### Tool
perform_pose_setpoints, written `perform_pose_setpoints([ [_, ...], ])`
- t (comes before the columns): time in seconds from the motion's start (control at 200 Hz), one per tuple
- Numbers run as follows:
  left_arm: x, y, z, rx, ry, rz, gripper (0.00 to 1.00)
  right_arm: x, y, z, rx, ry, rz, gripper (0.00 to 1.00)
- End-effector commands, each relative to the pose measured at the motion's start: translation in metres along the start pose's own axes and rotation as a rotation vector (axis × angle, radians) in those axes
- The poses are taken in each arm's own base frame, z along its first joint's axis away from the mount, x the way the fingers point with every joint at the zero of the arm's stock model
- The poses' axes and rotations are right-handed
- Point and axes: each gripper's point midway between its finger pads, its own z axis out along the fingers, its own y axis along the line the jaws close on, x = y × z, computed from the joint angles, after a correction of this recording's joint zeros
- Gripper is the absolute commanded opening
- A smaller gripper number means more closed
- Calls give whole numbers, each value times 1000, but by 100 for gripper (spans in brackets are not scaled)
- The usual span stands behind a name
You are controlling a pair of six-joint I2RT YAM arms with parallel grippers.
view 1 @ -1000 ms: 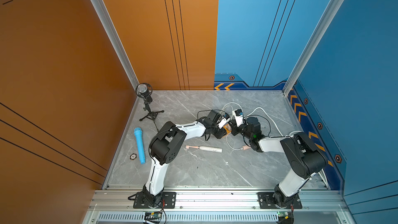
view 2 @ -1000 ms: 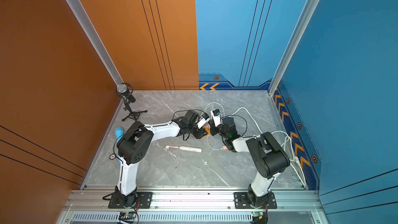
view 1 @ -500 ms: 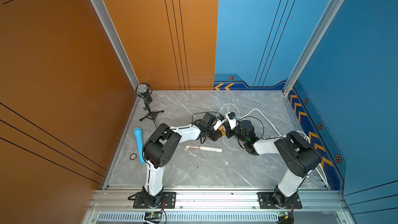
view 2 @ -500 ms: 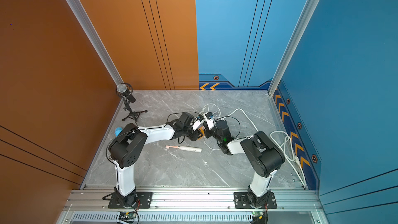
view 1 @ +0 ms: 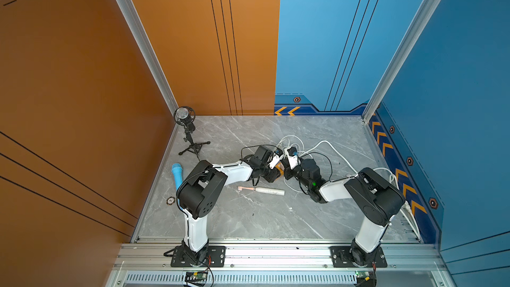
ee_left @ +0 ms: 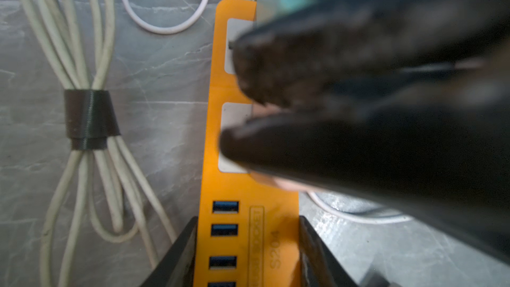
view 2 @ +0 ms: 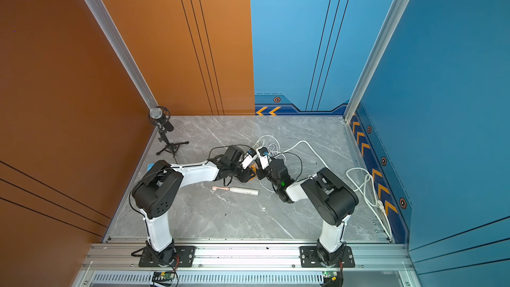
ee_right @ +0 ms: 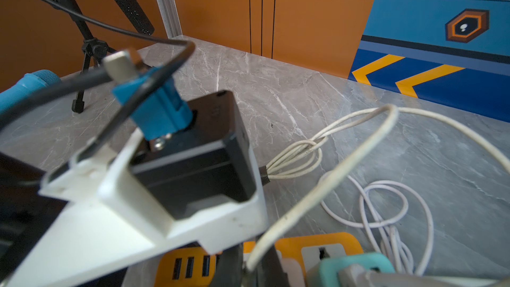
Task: Charge the electric toothbrush
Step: Adjust the socket at the center of the board.
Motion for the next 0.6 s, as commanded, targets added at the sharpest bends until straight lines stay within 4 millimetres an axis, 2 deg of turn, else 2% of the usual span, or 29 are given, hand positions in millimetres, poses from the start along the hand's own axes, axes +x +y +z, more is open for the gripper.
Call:
perform_pose_setpoints([
  [0.0,8,11,-9,-38,29,-58,28,145,9,-41,-7,500,27,0],
  [0.085,13,13,-12,-49,32,-58,29,123,9,-40,0,426,32,0],
  [0.22,16,11,-9,-40,39,-55,30,77,12,-25,-18,322,40,14],
  [0.295,16,10,-6,-44,40,-48,31,47,8,-22,-7,251,44,21],
  [0.42,17,8,-4,-36,41,-46,34,6,-2,-22,14,158,55,28],
  [0.515,11,4,-7,-22,26,-34,43,-20,-2,-24,0,114,56,31],
  [0.596,0,2,-18,-20,-7,-29,52,-37,-5,-29,14,100,71,34],
])
